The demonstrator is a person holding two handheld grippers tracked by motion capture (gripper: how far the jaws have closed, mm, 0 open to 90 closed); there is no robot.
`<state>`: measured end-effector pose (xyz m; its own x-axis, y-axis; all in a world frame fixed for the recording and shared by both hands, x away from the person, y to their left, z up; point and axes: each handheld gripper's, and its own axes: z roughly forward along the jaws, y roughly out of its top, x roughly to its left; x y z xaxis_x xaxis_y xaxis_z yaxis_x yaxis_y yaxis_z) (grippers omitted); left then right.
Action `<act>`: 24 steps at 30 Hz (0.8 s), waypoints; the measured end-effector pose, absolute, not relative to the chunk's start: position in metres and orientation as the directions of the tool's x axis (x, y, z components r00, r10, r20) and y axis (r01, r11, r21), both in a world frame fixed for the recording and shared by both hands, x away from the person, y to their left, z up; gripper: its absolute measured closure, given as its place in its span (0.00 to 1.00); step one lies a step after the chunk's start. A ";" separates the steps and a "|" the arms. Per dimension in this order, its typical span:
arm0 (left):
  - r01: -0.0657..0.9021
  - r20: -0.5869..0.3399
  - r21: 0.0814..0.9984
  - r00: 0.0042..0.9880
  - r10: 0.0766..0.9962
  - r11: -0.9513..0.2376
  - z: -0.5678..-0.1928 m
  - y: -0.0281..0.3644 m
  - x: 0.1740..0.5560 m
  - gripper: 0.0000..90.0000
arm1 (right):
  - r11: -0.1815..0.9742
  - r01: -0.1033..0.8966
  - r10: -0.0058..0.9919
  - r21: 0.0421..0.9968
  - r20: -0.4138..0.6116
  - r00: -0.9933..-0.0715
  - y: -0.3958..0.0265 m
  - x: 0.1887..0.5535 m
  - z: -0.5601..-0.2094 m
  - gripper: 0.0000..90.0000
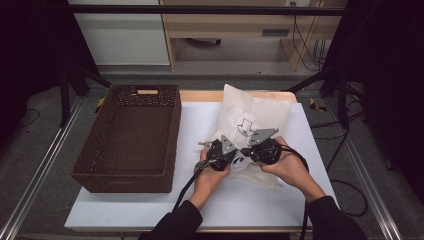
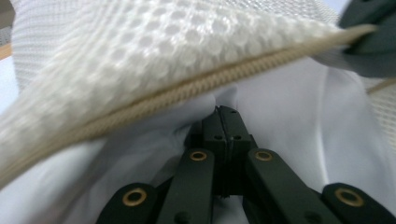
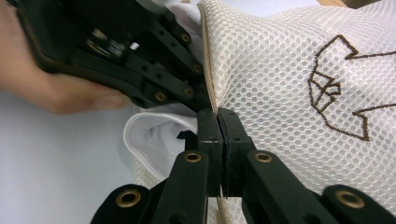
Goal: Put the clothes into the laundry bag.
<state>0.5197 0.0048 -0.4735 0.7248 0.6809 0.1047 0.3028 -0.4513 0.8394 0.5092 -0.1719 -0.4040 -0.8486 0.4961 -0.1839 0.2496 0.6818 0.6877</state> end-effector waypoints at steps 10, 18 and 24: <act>0.268 0.115 0.849 0.747 0.655 -0.455 -0.458 0.029 0.482 1.00 | 0.668 0.263 0.514 0.696 -0.176 -0.840 -0.174 0.510 -0.405 0.99; 0.284 0.084 0.835 0.780 0.620 -0.471 -0.461 0.041 0.453 1.00 | 0.662 0.264 0.518 0.702 -0.174 -0.837 -0.172 0.512 -0.405 0.99; 0.279 0.085 0.814 0.811 0.579 -0.510 -0.472 0.025 0.444 1.00 | 0.654 0.268 0.526 0.708 -0.170 -0.834 -0.172 0.512 -0.405 0.99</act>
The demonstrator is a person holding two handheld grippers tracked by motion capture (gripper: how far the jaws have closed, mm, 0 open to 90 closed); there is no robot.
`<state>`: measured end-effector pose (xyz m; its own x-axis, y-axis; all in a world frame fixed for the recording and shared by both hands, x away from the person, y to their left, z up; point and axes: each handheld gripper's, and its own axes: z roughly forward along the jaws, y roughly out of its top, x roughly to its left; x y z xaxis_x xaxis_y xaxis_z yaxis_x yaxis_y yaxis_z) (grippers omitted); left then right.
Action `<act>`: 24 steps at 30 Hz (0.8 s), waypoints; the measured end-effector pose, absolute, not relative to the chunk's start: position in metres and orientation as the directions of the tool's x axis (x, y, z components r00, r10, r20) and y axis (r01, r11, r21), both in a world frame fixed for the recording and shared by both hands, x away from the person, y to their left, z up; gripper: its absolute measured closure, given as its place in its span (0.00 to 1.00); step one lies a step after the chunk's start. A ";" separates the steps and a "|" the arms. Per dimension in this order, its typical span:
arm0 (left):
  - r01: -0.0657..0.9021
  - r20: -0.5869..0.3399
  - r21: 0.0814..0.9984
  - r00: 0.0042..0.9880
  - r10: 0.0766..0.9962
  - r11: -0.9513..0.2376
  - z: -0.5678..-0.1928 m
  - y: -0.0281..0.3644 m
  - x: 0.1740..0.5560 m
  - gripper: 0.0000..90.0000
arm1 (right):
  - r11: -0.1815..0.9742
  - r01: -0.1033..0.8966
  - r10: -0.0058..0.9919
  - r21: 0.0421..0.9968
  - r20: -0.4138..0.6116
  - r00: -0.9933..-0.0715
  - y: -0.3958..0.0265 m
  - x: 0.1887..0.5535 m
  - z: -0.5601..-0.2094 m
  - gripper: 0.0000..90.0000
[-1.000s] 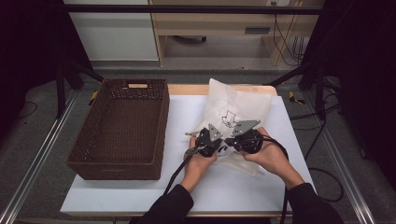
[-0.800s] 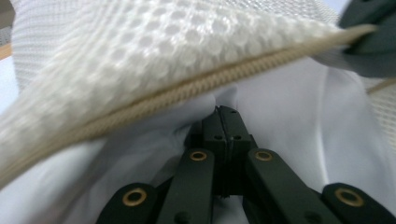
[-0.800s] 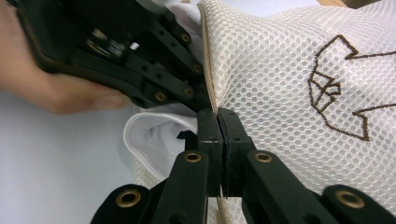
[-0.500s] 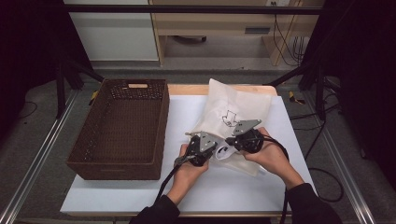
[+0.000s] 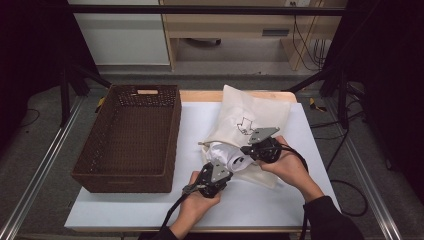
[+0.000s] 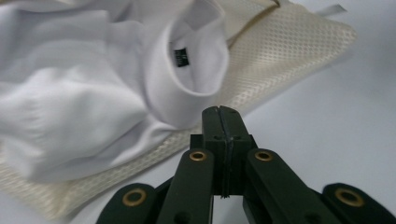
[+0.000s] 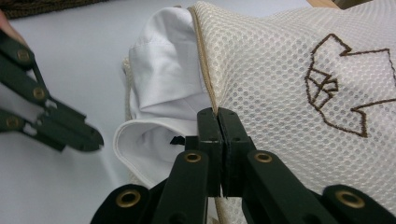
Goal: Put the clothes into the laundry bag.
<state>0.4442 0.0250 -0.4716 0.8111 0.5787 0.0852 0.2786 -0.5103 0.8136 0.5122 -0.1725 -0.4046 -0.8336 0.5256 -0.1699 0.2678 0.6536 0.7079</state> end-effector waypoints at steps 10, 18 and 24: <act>0.295 0.110 0.815 0.766 0.633 -0.499 -0.482 0.012 0.468 1.00 | 0.650 0.262 0.522 0.713 -0.169 -0.836 -0.175 0.512 -0.403 0.99; 0.325 0.113 0.818 0.718 0.687 -0.474 -0.483 0.015 0.488 1.00 | 0.649 0.267 0.525 0.712 -0.167 -0.834 -0.175 0.511 -0.403 0.99; 0.313 0.135 0.812 0.721 0.679 -0.494 -0.483 0.016 0.484 1.00 | 0.650 0.268 0.527 0.711 -0.168 -0.833 -0.176 0.510 -0.403 0.99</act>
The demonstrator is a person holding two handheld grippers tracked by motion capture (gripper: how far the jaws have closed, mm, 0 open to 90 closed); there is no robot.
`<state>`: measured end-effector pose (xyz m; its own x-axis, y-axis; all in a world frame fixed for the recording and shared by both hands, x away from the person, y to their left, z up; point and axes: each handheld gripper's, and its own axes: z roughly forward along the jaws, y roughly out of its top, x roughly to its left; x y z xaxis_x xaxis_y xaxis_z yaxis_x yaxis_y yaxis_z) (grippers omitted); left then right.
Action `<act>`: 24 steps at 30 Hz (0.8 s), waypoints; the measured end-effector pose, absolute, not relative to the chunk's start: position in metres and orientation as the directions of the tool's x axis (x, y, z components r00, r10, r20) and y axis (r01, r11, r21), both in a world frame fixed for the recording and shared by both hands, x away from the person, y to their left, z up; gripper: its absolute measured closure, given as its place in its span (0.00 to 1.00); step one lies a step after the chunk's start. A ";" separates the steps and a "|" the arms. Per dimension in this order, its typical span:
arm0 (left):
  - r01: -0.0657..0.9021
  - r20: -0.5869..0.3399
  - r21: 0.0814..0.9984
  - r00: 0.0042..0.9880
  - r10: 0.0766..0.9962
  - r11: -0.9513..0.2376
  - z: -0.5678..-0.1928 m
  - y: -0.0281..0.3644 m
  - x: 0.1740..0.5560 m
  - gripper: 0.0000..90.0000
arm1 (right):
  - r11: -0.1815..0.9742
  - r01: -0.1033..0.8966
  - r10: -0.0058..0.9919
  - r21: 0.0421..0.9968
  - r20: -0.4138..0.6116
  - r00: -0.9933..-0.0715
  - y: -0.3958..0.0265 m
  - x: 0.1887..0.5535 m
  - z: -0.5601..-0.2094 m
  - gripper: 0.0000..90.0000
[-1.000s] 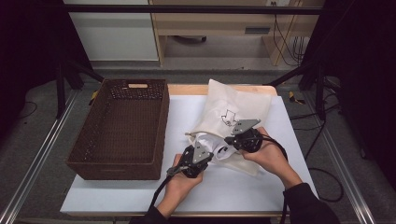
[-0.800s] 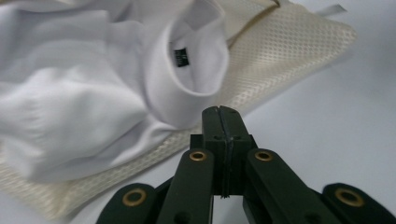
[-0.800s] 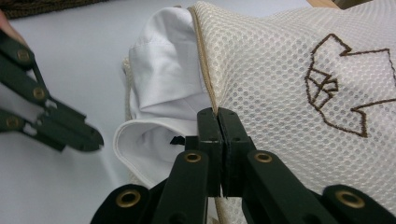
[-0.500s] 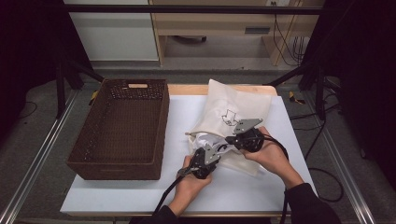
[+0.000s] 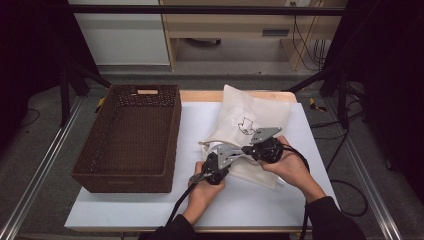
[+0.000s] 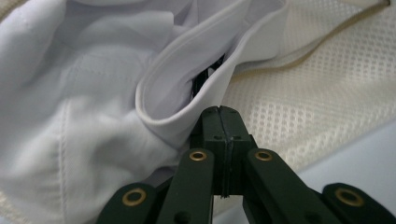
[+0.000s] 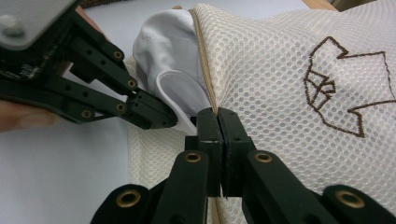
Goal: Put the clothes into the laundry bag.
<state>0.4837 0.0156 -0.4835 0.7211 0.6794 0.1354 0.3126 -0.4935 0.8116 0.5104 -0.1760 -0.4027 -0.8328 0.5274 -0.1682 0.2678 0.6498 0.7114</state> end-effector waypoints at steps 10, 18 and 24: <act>0.323 0.125 0.820 0.703 0.700 -0.471 -0.481 0.029 0.480 1.00 | 0.647 0.264 0.529 0.715 -0.173 -0.831 -0.176 0.510 -0.403 0.99; 0.336 0.133 0.809 0.695 0.706 -0.483 -0.485 0.026 0.492 1.00 | 0.648 0.264 0.528 0.715 -0.171 -0.832 -0.174 0.509 -0.405 0.99; 0.341 0.140 0.810 0.679 0.721 -0.478 -0.485 0.022 0.501 1.00 | 0.653 0.267 0.527 0.709 -0.171 -0.833 -0.173 0.510 -0.407 0.99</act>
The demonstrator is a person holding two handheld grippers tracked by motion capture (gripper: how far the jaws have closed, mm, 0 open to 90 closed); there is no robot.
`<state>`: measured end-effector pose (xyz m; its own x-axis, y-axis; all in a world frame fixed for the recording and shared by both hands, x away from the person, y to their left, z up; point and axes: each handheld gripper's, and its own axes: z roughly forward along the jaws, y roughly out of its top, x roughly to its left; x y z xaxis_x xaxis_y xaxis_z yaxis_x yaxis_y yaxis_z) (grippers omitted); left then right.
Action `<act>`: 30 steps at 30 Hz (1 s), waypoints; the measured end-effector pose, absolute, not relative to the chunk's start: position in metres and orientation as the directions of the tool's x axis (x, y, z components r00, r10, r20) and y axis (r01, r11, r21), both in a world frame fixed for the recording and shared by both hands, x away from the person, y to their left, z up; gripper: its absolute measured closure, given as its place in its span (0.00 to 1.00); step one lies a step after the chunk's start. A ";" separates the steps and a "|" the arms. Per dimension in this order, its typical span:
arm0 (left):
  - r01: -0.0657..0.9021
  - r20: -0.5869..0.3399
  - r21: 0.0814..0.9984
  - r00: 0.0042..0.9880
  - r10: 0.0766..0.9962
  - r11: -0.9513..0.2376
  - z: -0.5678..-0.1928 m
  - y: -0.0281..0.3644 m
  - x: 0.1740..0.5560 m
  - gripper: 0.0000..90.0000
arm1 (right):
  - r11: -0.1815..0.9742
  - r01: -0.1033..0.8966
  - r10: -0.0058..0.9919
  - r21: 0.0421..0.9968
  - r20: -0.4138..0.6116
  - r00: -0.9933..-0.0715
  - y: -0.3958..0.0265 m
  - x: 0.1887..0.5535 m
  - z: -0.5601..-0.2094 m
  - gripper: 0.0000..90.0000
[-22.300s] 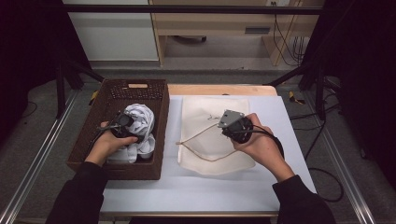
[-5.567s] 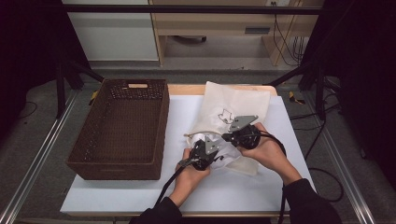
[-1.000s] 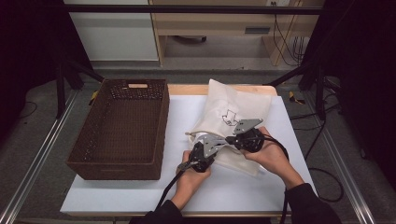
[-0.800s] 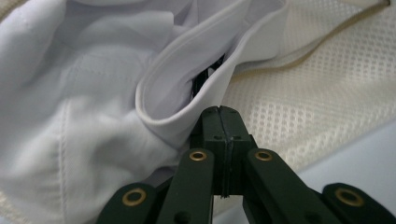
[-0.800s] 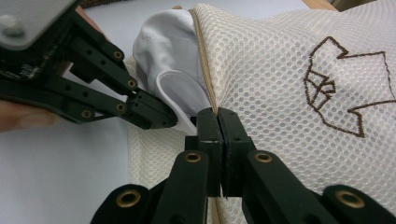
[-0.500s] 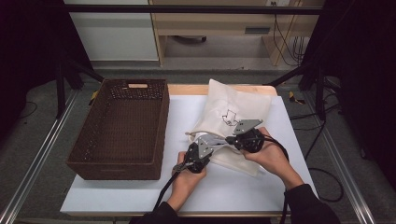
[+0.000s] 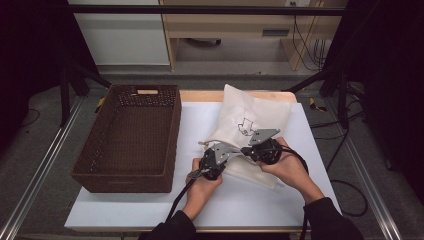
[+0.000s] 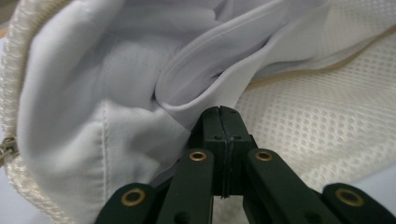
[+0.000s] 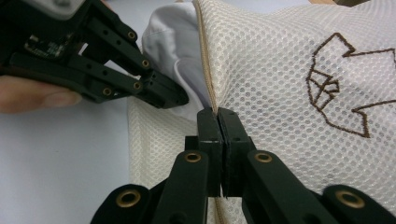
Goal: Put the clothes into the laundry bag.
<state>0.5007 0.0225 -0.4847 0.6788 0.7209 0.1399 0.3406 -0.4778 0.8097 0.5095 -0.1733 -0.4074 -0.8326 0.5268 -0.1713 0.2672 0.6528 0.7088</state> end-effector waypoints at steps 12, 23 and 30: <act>0.350 0.136 0.808 0.672 0.728 -0.474 -0.484 0.020 0.521 1.00 | 0.673 0.263 0.509 0.691 -0.175 -0.843 -0.167 0.510 -0.413 0.99; 0.363 0.113 0.816 0.663 0.740 -0.450 -0.484 0.015 0.534 1.00 | 0.685 0.260 0.499 0.680 -0.179 -0.848 -0.162 0.511 -0.417 0.99; 0.377 0.100 0.818 0.650 0.754 -0.434 -0.484 0.013 0.541 1.00 | 0.689 0.261 0.498 0.676 -0.180 -0.848 -0.161 0.510 -0.418 0.99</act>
